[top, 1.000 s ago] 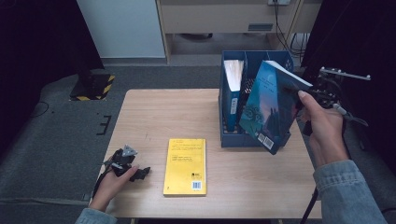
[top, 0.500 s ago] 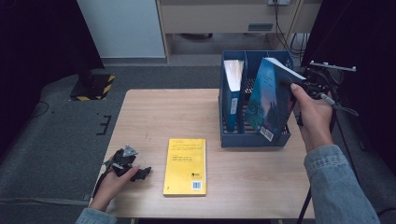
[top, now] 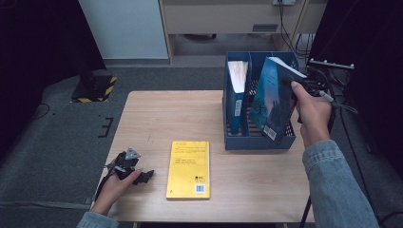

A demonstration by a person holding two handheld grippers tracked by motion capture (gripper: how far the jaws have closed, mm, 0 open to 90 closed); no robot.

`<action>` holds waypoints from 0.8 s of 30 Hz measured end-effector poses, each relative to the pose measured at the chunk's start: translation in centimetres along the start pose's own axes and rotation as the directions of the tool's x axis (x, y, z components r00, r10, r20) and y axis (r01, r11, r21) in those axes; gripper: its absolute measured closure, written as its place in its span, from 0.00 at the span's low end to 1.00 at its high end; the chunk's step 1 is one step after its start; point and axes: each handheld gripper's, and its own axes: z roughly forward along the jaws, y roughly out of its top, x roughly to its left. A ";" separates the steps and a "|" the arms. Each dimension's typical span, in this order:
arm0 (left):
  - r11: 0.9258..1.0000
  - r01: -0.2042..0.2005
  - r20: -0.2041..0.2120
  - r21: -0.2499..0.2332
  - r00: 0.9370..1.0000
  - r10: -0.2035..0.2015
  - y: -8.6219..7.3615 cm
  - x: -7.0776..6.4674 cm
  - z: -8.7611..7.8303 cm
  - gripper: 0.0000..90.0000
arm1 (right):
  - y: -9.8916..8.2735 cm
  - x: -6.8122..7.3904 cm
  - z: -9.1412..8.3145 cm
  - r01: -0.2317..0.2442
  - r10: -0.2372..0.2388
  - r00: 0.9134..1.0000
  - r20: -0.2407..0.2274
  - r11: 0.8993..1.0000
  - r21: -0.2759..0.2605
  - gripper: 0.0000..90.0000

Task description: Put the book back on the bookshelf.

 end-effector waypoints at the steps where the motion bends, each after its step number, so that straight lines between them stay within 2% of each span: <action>1: 1.000 -0.001 0.001 0.000 1.000 0.001 0.0 0.0 0.0 0.00 | 0.1 0.0 0.2 -0.006 0.006 1.000 -0.001 1.000 0.000 0.81; 13: 1.000 -0.002 0.000 0.003 1.000 0.002 0.0 0.0 0.0 0.00 | 1.2 1.3 2.0 0.023 -0.023 0.999 0.029 1.000 -0.002 0.82; 24: 1.000 -0.007 0.004 0.004 1.000 0.007 0.1 0.0 0.0 0.00 | 2.3 2.6 5.1 0.062 -0.064 0.994 0.083 0.998 0.022 0.82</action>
